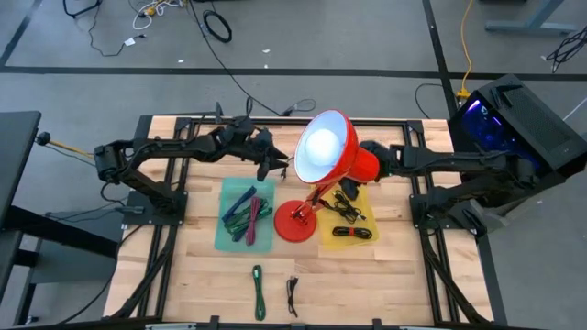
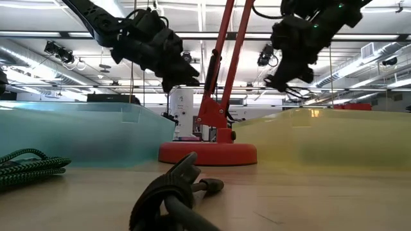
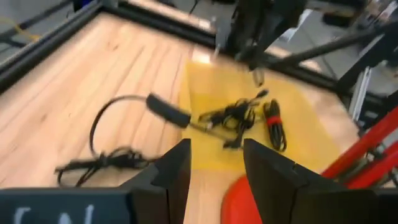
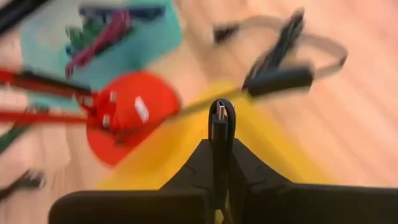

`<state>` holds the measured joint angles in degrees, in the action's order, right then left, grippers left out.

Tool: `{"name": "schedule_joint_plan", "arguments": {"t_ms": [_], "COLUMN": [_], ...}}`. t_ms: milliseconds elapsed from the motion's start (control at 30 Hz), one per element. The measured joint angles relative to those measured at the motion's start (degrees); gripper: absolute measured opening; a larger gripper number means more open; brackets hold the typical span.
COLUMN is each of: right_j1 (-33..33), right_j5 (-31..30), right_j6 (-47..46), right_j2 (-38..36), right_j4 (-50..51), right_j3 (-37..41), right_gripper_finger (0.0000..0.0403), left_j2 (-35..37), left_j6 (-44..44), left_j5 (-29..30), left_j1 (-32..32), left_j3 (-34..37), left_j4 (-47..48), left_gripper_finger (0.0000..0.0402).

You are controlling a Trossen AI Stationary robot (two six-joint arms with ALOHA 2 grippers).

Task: Pick & Place USB Port
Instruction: Put the black charger cable into the yellow bin

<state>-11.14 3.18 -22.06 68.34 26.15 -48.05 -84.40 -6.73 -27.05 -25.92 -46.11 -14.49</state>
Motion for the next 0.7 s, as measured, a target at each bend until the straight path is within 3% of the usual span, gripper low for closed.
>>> {"name": "schedule_joint_plan", "arguments": {"t_ms": [267, 500, 700], "right_j1": [10.32, 16.77, 18.16], "right_j5": [-1.97, -11.05, -10.04], "right_j6": [-10.74, -16.30, -16.48], "right_j2": [0.00, 0.80, 1.70], "right_j4": [4.11, 5.82, 6.13], "right_j3": [0.00, 0.00, -0.03], "right_gripper_finger": [0.0012, 0.0013, 0.0084], "left_j2": [3.44, 8.36, 12.51], "left_j6": [4.17, 6.16, 4.22], "left_j5": [1.90, 4.83, 5.72], "left_j1": [-0.01, 0.99, 4.24], "left_j3": [-0.02, 0.00, -0.01], "left_j4": [15.11, 28.55, 36.03], "left_gripper_finger": [0.0154, 0.0153, 0.0153]}}
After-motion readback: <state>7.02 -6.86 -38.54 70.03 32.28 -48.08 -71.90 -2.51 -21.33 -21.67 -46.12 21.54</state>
